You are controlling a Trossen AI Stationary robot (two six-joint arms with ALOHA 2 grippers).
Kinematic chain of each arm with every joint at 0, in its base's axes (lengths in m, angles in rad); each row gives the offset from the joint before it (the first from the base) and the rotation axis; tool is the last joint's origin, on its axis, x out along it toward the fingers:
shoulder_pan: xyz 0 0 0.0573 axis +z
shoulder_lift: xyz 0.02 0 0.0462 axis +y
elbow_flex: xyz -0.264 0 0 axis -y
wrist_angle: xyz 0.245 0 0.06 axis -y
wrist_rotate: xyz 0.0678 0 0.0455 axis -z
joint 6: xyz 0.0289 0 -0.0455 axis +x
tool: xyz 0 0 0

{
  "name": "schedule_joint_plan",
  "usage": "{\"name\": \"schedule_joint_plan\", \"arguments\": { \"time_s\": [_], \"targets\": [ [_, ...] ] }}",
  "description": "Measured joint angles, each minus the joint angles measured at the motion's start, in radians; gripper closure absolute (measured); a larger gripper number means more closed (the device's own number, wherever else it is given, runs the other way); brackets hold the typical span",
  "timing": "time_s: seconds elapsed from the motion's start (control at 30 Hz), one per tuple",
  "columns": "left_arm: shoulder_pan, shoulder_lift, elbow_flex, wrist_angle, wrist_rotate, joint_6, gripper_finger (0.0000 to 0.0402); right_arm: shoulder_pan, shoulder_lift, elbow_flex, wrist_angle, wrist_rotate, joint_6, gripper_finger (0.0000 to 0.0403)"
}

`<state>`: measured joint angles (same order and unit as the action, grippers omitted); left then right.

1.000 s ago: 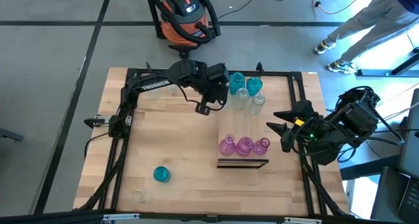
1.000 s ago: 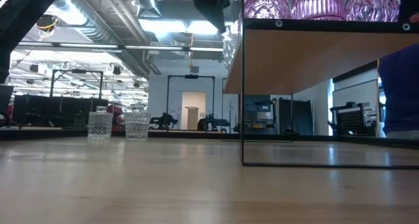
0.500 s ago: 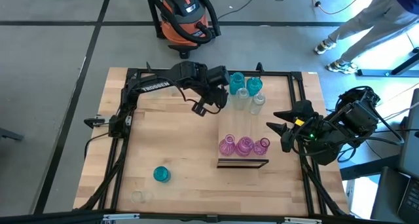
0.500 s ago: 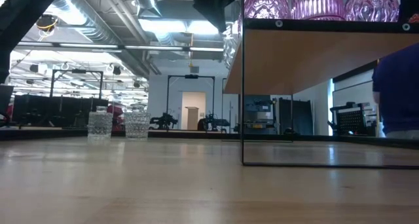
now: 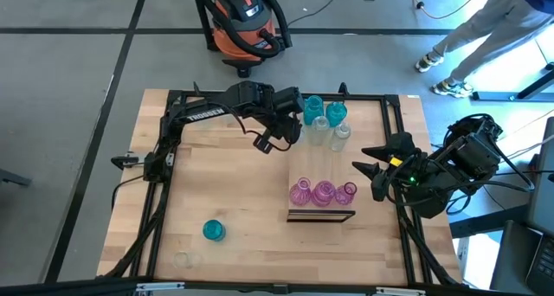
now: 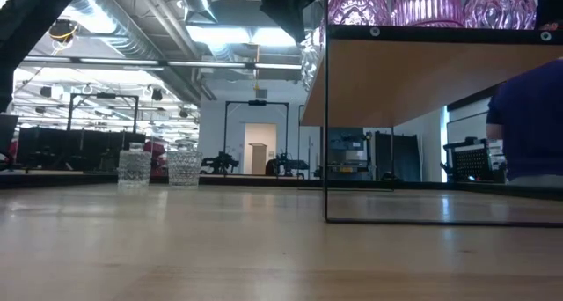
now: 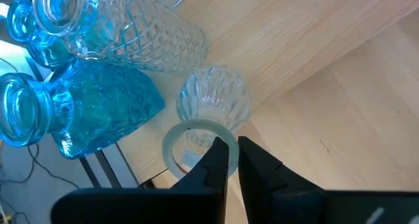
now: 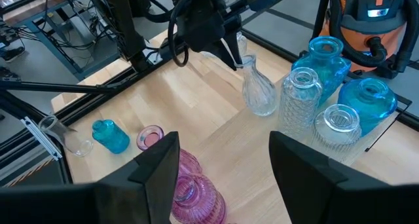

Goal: Sort vases onto shelf
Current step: Put the transparent vase on the shelf aligned with the other transparent vase

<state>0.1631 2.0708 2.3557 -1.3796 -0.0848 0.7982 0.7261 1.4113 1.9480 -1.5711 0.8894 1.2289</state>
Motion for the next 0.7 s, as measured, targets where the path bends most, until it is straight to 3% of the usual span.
{"name": "schedule_joint_plan", "arguments": {
  "time_s": [0.13,0.43,0.7],
  "targets": [
    [0.000,0.000,0.000,0.001,0.005,0.000,0.0371,0.000,0.000,0.000,0.000,0.000,0.000,0.0185],
    [0.002,-0.002,0.000,0.017,-0.007,-0.002,0.0304,0.000,0.000,0.000,0.000,-0.001,-0.003,0.0185],
    [0.004,0.017,0.002,0.045,-0.007,-0.004,0.0295,0.000,0.000,0.000,0.000,-0.011,-0.003,0.0185]
  ]
}}
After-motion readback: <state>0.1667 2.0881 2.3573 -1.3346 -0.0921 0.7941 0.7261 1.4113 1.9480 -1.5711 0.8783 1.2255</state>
